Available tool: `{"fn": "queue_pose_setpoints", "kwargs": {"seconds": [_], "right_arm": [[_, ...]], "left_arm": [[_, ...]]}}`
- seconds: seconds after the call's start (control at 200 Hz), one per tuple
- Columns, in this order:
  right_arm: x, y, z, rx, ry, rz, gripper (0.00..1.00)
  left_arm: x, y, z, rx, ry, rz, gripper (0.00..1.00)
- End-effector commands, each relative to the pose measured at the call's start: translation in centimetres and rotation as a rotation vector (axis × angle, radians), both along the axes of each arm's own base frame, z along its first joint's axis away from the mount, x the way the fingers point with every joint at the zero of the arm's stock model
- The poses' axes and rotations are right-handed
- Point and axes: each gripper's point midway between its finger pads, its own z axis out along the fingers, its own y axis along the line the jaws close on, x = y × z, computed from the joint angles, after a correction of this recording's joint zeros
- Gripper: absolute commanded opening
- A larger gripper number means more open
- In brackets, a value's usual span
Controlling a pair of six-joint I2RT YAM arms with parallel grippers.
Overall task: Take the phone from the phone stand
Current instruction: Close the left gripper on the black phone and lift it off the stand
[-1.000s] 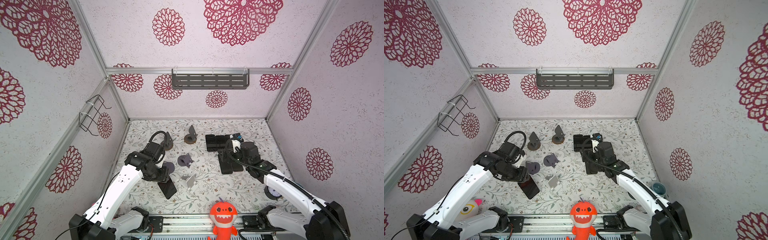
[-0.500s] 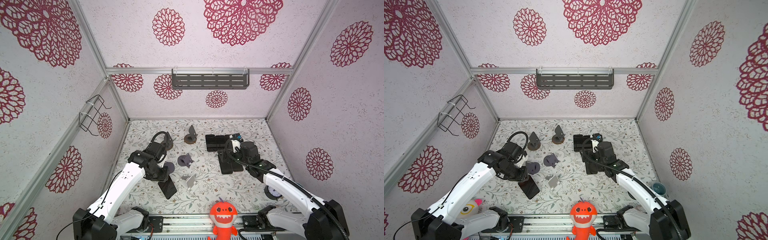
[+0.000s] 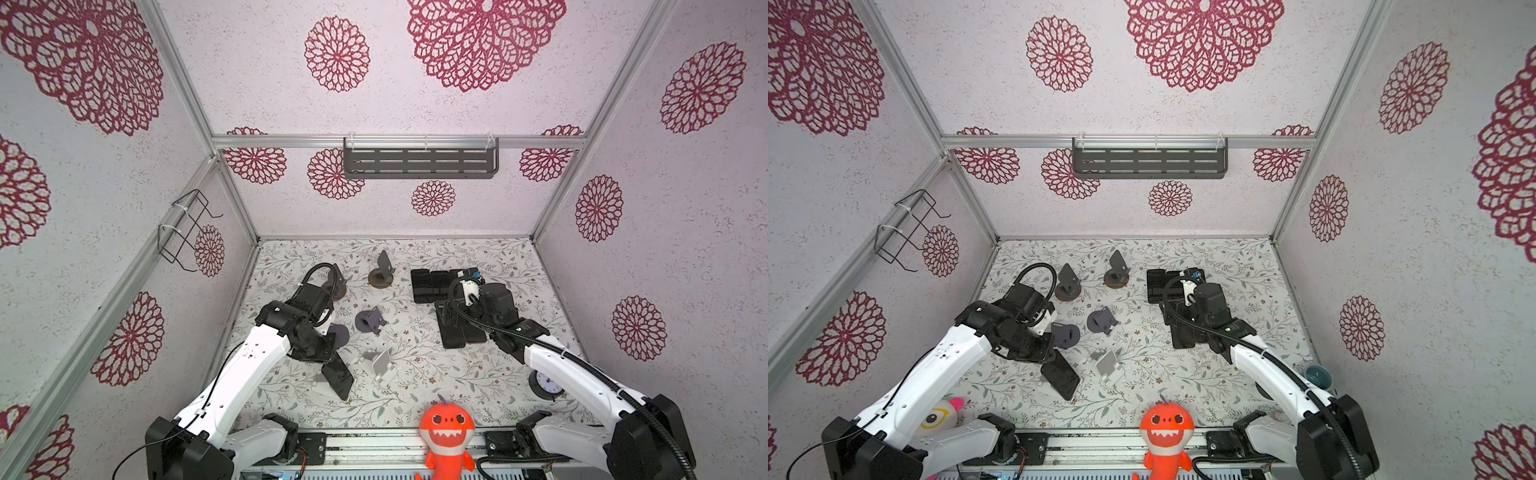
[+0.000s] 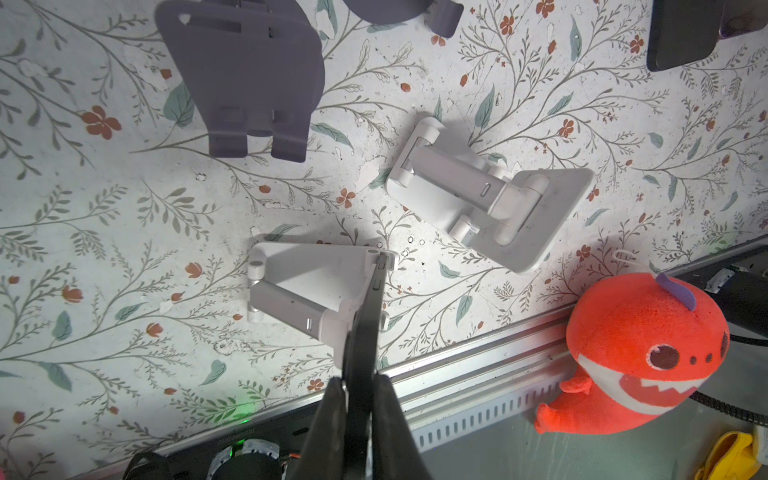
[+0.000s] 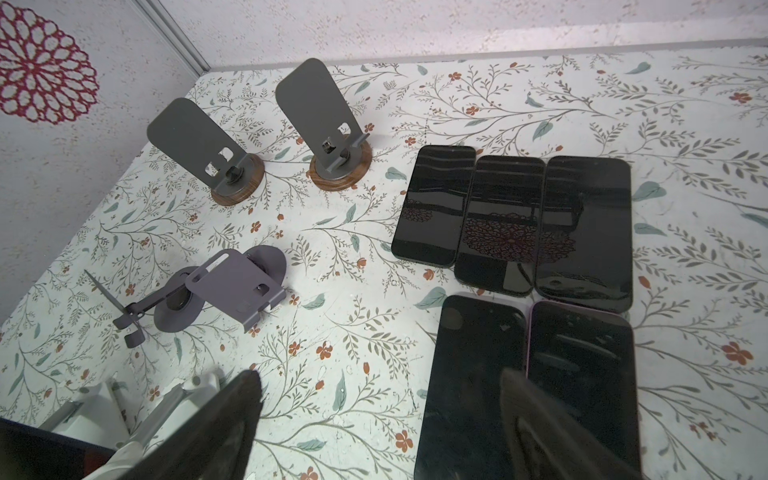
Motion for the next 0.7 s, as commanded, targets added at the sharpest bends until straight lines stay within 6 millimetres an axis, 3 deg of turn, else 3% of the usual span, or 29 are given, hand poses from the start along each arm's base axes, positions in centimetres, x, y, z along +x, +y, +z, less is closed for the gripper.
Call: {"fn": "queue_pose_setpoints", "kwargs": {"seconds": [0.0, 0.32, 0.696], "right_arm": [[0.2, 0.3, 0.6, 0.01, -0.009, 0.017, 0.92], [0.2, 1.2, 0.3, 0.013, 0.013, 0.061, 0.92], [0.0, 1.9, 0.0, -0.003, 0.035, 0.121, 0.92]], "left_arm": [[0.2, 0.0, 0.2, -0.009, -0.019, 0.008, 0.11], [1.5, -0.7, 2.5, -0.076, -0.09, 0.012, 0.0], [3.9, -0.6, 6.8, -0.195, -0.196, 0.035, 0.0]]}}
